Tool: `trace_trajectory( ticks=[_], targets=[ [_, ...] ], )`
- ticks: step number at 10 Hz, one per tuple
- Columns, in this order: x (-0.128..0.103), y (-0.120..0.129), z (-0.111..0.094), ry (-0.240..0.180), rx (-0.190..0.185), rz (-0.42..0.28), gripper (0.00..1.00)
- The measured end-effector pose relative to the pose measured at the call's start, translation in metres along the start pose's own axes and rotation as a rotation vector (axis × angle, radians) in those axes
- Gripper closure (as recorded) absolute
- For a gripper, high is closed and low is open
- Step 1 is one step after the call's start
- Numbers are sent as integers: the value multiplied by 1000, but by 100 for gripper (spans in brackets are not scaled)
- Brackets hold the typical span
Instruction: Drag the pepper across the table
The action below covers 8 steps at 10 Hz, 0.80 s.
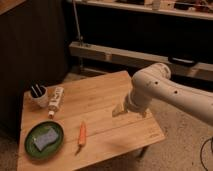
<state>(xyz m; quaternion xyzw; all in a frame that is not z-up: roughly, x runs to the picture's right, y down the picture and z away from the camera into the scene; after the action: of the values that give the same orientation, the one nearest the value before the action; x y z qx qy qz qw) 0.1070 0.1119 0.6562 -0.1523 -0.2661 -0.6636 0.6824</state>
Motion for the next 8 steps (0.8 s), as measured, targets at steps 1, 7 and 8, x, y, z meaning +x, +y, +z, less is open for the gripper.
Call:
trace_trajectory(
  ticks=[1, 7, 8],
  targets=[
    [0, 0, 0, 0, 0, 0, 20],
    [-1, -10, 3, 6, -42, -31, 20],
    [1, -20, 8, 8, -58, -49, 20]
  ],
)
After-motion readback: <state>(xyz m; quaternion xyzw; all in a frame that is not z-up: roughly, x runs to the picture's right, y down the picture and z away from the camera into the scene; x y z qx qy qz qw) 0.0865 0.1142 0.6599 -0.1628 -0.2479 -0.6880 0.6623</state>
